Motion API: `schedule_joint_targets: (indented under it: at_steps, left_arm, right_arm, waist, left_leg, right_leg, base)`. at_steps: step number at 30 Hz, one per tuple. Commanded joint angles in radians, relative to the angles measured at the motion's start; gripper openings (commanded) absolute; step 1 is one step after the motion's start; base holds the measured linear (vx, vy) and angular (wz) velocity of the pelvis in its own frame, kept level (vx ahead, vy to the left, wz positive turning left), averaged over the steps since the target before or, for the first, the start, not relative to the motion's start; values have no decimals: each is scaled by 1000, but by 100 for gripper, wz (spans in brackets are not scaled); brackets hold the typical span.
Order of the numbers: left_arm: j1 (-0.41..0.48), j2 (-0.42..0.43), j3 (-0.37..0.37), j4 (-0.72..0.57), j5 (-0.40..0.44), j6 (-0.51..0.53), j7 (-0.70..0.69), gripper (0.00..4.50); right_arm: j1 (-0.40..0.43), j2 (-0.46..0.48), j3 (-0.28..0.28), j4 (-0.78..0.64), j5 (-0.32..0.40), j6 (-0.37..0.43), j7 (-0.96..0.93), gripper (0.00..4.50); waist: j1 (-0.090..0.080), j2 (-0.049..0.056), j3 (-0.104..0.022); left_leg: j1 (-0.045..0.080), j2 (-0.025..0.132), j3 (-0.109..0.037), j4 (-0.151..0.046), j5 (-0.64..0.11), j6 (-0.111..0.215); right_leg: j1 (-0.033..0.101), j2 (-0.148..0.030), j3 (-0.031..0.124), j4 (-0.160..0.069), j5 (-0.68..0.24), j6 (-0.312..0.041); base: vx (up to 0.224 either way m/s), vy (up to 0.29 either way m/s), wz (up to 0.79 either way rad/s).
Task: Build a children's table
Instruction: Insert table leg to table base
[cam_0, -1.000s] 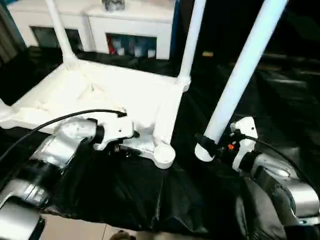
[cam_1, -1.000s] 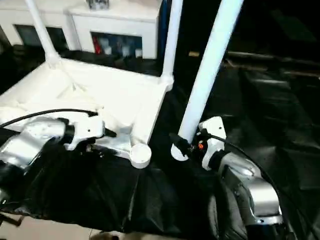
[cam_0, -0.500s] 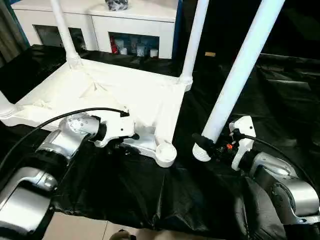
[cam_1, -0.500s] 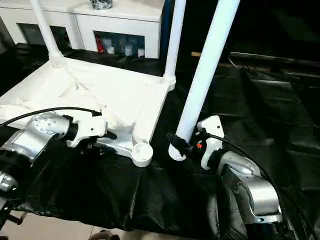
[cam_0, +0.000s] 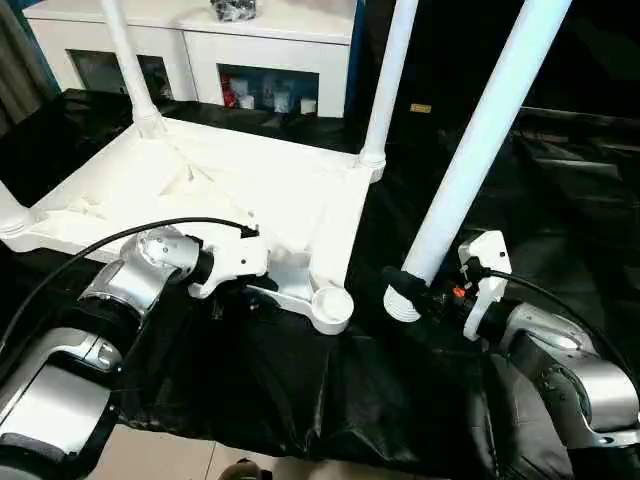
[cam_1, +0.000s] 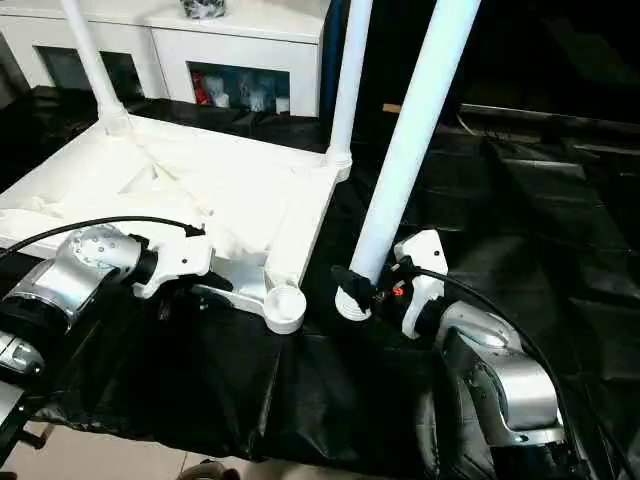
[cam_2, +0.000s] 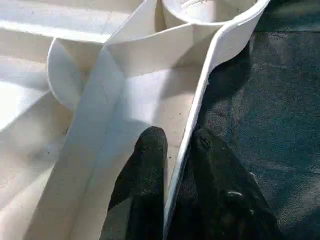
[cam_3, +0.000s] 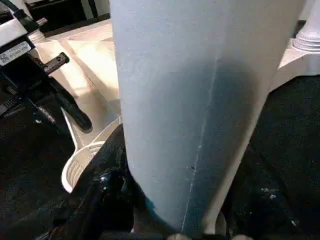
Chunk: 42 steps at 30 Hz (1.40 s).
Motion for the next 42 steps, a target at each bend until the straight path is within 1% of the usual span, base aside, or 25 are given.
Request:
schedule_joint_targets:
  at_steps: [1, 4, 5, 7, 10, 11, 12, 13, 14, 15, 17, 18, 19, 21, 25, 26, 27, 28, 30, 33, 34, 35, 40, 41, 42]
  left_arm:
    - [-16, -16, 19, -13, -22, 33, 3, 67]
    - [-16, -35, 25, -25, -23, 98, 27, 48]
    - [-11, -48, 29, -39, -25, 139, 39, 42]
    - [7, -70, 33, -74, -41, 182, 39, 34]
    - [27, -97, 27, -107, -33, 225, 64, 22]
    - [40, -117, 20, -126, -19, 249, 89, 13]
    - [40, -117, 20, -126, -19, 249, 89, 8]
    - [65, -160, 14, -162, -8, 295, 137, 3]
    - [74, -176, 14, -175, -9, 308, 155, 3]
    - [74, -176, 14, -175, -9, 308, 155, 1]
    - [85, -209, 13, -199, -8, 341, 194, 0]
    - [85, -209, 13, -199, -8, 341, 194, 0]
    - [88, -221, 11, -204, -7, 349, 207, 0]
    - [91, -234, 15, -208, -6, 351, 234, 0]
    - [99, -241, 27, -223, -12, 328, 248, 0]
    - [101, -245, 36, -226, -20, 324, 250, 45]
    - [101, -247, 46, -226, -27, 330, 253, 56]
    - [105, -241, 55, -227, -33, 327, 246, 56]
    - [110, -229, 54, -222, -24, 309, 251, 56]
    - [115, -219, 51, -216, -21, 292, 251, 68]
    - [115, -218, 51, -215, -21, 292, 251, 68]
    - [116, -213, 53, -208, -24, 295, 246, 68]
    - [119, -208, 68, -188, -36, 294, 225, 68]
    - [119, -211, 72, -186, -42, 296, 222, 52]
    - [119, -212, 74, -179, -47, 292, 220, 42]
  right_arm:
    - [-26, -5, 1, 7, 2, -17, 4, 190]
    - [-38, 3, 3, 16, 1, -19, 1, 190]
    - [-45, 9, 7, 21, -2, -20, 0, 190]
    - [-59, 18, 13, 33, -8, -22, -4, 190]
    - [-80, 25, 21, 55, -22, -31, -9, 190]
    - [-94, 28, 26, 69, -29, -36, -11, 190]
    - [-94, 28, 26, 69, -29, -36, -11, 190]
    - [-120, 31, 34, 102, -43, -46, -11, 190]
    - [-129, 31, 36, 115, -48, -51, -9, 190]
    - [-129, 31, 36, 115, -48, -51, -9, 190]
    - [-154, 35, 39, 160, -62, -67, -6, 190]
    - [-154, 35, 39, 160, -62, -67, -6, 190]
    - [-167, 36, 44, 191, -75, -83, -4, 190]
    - [-189, 37, 48, 241, -93, -109, -6, 190]
    - [-222, 40, 44, 296, -99, -132, -7, 190]
    - [-227, 41, 42, 304, -99, -134, -6, 190]
    - [-231, 40, 41, 309, -101, -137, -5, 190]
    - [-237, 41, 38, 321, -102, -144, -2, 190]
    - [-243, 41, 35, 334, -103, -152, 1, 190]
    - [-250, 44, 31, 350, -106, -164, 7, 190]
    - [-250, 44, 31, 351, -106, -164, 7, 190]
    - [-255, 46, 30, 362, -106, -171, 11, 190]
    - [-276, 50, 28, 387, -98, -175, 21, 190]
    - [-279, 51, 27, 392, -97, -175, 22, 190]
    - [-285, 54, 25, 402, -95, -176, 26, 190]
  waist:
    - [5, 5, -69]
    - [2, 4, -71]
    - [1, 2, -70]
    - [2, 4, -71]
    - [2, 2, -72]
    - [1, 0, -71]
    - [2, 2, -70]
    - [2, 2, -70]
    - [1, 3, -68]
    - [0, 1, -69]
    - [3, -8, -69]
    - [3, -6, -69]
    - [5, -5, -69]
    - [3, -7, -69]
    - [4, -6, -69]
    - [3, -7, -70]
    - [3, -6, -70]
    - [3, -7, -70]
    - [3, -7, -70]
    - [2, -7, -70]
    - [2, -7, -70]
    - [0, -10, -69]
    - [-2, -8, -68]
    - [-5, -10, -67]
    - [-4, -9, -68]
  left_leg:
    - [24, 59, -20, -68, -111, 23]
    - [23, 58, -20, -67, -100, 29]
    - [22, 58, -19, -66, -96, 33]
    - [22, 58, -19, -64, -93, 41]
    - [20, 57, -18, -62, -78, 50]
    - [22, 58, -17, -63, -80, 51]
    - [23, 59, -17, -62, -85, 52]
    - [23, 60, -17, -63, -87, 52]
    - [22, 60, -18, -63, -93, 49]
    - [23, 61, -16, -64, -99, 49]
    - [22, 59, -14, -62, -95, 53]
    - [22, 60, -14, -62, -93, 54]
    - [22, 60, -15, -62, -89, 56]
    - [21, 58, -14, -62, -89, 55]
    - [20, 57, -15, -62, -88, 59]
    - [20, 58, -15, -62, -83, 63]
    - [20, 57, -15, -62, -82, 64]
    - [22, 57, -14, -62, -84, 65]
    - [19, 57, -14, -62, -89, 64]
    - [19, 57, -15, -63, -93, 64]
    - [19, 57, -15, -63, -93, 64]
    - [19, 58, -14, -63, -93, 64]
    - [20, 57, -14, -65, -103, 59]
    - [19, 56, -14, -65, -101, 59]
    - [19, 56, -13, -63, -96, 61]
  right_leg:
    - [45, -81, 42, -63, 113, -273]
    - [47, -82, 41, -61, 132, -284]
    - [48, -82, 41, -59, 140, -289]
    - [48, -83, 42, -62, 136, -293]
    - [50, -81, 41, -61, 157, -298]
    - [48, -79, 40, -61, 151, -297]
    - [47, -80, 41, -63, 136, -297]
    - [48, -80, 41, -63, 133, -296]
    - [48, -80, 40, -64, 120, -298]
    - [48, -80, 41, -66, 110, -299]
    - [49, -81, 42, -69, 81, -290]
    - [49, -81, 42, -68, 81, -290]
    - [47, -80, 41, -69, 82, -286]
    - [47, -79, 41, -70, 79, -281]
    - [47, -79, 41, -71, 76, -272]
    - [48, -78, 40, -69, 88, -272]
    - [47, -78, 40, -69, 90, -274]
    - [46, -77, 40, -69, 88, -276]
    - [47, -79, 40, -70, 82, -275]
    - [46, -79, 40, -71, 75, -269]
    - [46, -79, 40, -71, 75, -269]
    - [46, -78, 40, -71, 71, -267]
    - [45, -79, 40, -74, 42, -266]
    - [45, -78, 40, -73, 43, -269]
    - [45, -78, 41, -72, 49, -270]
  base:
    - [0, 0, 0]
    - [0, 0, 0]
    - [0, 0, 0]
    - [0, 0, 0]
    - [0, 0, 0]
    - [0, 0, 0]
    - [0, 0, 0]
    - [0, 0, 0]
    - [0, 0, 0]
    - [0, 0, 0]
    - [0, 0, 0]
    - [0, 0, 0]
    - [0, 0, 0]
    - [0, 0, 0]
    - [0, 0, 0]
    - [0, 0, 0]
    - [0, 0, 0]
    - [0, 0, 0]
    - [0, 0, 0]
    - [0, 0, 0]
    - [0, 0, 0]
    - [0, 0, 0]
    - [0, 0, 0]
    - [0, 0, 0]
    - [0, 0, 0]
